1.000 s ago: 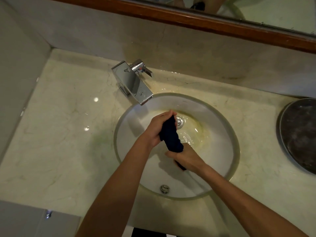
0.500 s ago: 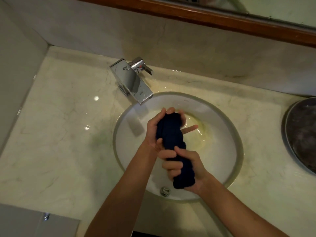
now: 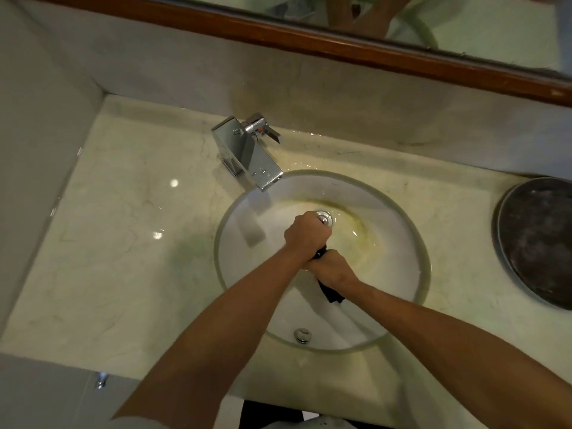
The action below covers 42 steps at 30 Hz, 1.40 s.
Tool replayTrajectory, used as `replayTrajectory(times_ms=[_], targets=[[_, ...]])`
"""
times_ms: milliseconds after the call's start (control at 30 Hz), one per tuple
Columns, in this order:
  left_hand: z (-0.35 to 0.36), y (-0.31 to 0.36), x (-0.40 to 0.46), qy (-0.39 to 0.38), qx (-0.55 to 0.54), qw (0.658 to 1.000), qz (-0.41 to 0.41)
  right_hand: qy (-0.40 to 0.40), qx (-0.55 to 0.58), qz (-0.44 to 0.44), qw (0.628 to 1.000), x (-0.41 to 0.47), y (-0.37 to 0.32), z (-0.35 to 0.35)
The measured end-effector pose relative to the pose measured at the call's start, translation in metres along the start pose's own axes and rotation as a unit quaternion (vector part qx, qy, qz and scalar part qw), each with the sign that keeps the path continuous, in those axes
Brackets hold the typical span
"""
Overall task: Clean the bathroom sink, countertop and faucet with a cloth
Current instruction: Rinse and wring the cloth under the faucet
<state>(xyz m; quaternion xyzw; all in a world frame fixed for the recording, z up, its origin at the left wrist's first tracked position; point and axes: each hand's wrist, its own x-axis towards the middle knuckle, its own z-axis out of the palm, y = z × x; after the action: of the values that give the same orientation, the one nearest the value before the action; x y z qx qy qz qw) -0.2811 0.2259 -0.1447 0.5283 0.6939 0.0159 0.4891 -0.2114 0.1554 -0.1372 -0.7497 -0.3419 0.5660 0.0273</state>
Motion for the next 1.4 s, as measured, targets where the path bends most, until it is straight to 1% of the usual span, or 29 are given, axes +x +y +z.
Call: replayTrajectory(times_ms=[100,200,300,400,467,533,600,667,700,767,833,867,933,1000,1033,1067,1133,1200,1300,1400], targets=[[0.005,-0.001,-0.003,0.015,0.083,0.996,0.010,0.016,-0.077,-0.024,0.997,0.002,0.002,0.004],[0.008,-0.004,-0.004,0.016,0.122,0.992,0.011,0.024,-0.125,-0.033,0.991,0.002,0.006,0.009],[0.010,-0.007,-0.006,0.016,0.141,0.990,0.008,0.025,-0.140,-0.029,0.989,0.001,0.008,0.013],[0.006,-0.007,-0.007,0.022,0.138,0.990,0.011,0.013,-0.129,-0.032,0.991,0.001,0.006,0.014],[-0.002,-0.004,-0.007,0.030,0.131,0.991,0.024,-0.002,-0.078,-0.019,0.997,0.000,0.001,0.011],[-0.010,0.002,-0.005,0.038,0.114,0.992,0.040,-0.028,0.035,0.011,0.999,-0.003,-0.004,0.004],[-0.017,0.007,-0.003,0.038,0.094,0.993,0.063,-0.079,0.166,0.047,0.982,-0.013,-0.007,-0.005],[-0.021,0.010,-0.003,0.036,0.074,0.994,0.077,-0.141,0.251,0.059,0.956,-0.024,-0.006,-0.012],[-0.023,0.010,-0.003,0.035,0.064,0.994,0.078,-0.168,0.281,0.059,0.943,-0.028,-0.004,-0.013],[-0.025,0.008,-0.002,0.036,0.052,0.995,0.075,-0.194,0.313,0.061,0.928,-0.034,0.001,-0.014],[-0.026,0.007,-0.001,0.038,0.034,0.997,0.064,-0.200,0.329,0.065,0.921,-0.038,0.002,-0.015],[-0.027,0.007,-0.001,0.040,0.026,0.997,0.060,-0.200,0.322,0.064,0.923,-0.039,0.002,-0.015],[-0.024,0.006,-0.001,0.043,0.032,0.997,0.060,-0.169,0.261,0.060,0.948,-0.037,0.001,-0.012],[-0.019,0.003,-0.003,0.043,0.068,0.995,0.060,-0.071,0.119,0.028,0.990,-0.028,0.006,-0.004],[-0.015,0.002,-0.004,0.042,0.093,0.993,0.060,-0.018,0.030,-0.001,0.999,-0.022,0.010,0.000],[-0.011,-0.001,-0.005,0.042,0.120,0.990,0.061,0.019,-0.060,-0.029,0.998,-0.017,0.013,0.003],[-0.004,-0.007,-0.007,0.045,0.172,0.982,0.058,0.052,-0.217,-0.064,0.973,-0.010,0.017,0.007],[0.003,-0.013,-0.006,0.047,0.209,0.975,0.055,0.063,-0.318,-0.085,0.942,-0.006,0.019,0.008],[0.004,-0.014,-0.002,0.040,0.247,0.967,0.048,0.075,-0.367,-0.102,0.922,-0.003,0.016,0.010],[-0.001,-0.015,0.000,0.030,0.251,0.967,0.040,0.072,-0.387,-0.107,0.913,-0.001,0.010,0.012]])
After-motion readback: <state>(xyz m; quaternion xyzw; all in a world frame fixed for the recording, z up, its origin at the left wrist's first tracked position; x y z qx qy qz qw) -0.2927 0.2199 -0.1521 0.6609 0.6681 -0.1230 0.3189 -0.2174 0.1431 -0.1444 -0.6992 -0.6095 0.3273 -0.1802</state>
